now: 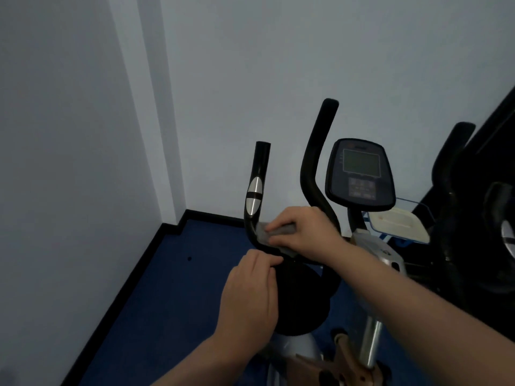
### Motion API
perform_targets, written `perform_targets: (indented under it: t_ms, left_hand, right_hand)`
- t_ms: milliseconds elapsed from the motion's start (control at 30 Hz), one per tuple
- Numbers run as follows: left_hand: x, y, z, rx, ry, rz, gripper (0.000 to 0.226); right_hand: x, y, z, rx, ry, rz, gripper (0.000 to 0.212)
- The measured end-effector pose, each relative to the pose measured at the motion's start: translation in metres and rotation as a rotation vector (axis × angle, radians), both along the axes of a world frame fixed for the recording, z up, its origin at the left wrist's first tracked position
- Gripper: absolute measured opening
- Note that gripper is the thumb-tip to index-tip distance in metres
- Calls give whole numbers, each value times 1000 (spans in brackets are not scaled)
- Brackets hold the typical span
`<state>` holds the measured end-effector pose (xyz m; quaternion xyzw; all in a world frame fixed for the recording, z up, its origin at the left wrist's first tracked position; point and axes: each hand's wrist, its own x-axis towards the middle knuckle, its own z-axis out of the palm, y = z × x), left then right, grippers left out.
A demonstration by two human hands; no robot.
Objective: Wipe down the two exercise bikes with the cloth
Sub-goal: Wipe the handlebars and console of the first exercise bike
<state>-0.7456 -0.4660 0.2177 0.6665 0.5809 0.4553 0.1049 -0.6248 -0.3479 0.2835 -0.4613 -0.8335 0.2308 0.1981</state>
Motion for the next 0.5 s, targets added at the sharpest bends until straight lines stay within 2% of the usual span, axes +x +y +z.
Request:
perform_targets:
  t_ms: [67,100,233,267,367,500]
  left_hand:
    - [1,1,-1,-2,-15,-8,37]
    - [1,1,-1,-4,-26,-12,37]
    - [-1,2,-3,9,-50,-43,36]
    - [-1,1,-4,9,-62,-48,36]
    - [-1,2,-4,0,-78,-51,36]
    - [0,4,-3,14,-60,-44,36]
  right_hand:
    - [-13,-2,-2,-46,90,-24,23]
    - [-12,-2,-2,-36,68,-4,25]
    - [26,-11,6,-14,-174,12,55]
    - [33,-15,7,-6,-189,-9,54]
    - [17,-12,5,55,-199,-59,33]
    - [-19,-1,3,-53,-7,-78,25]
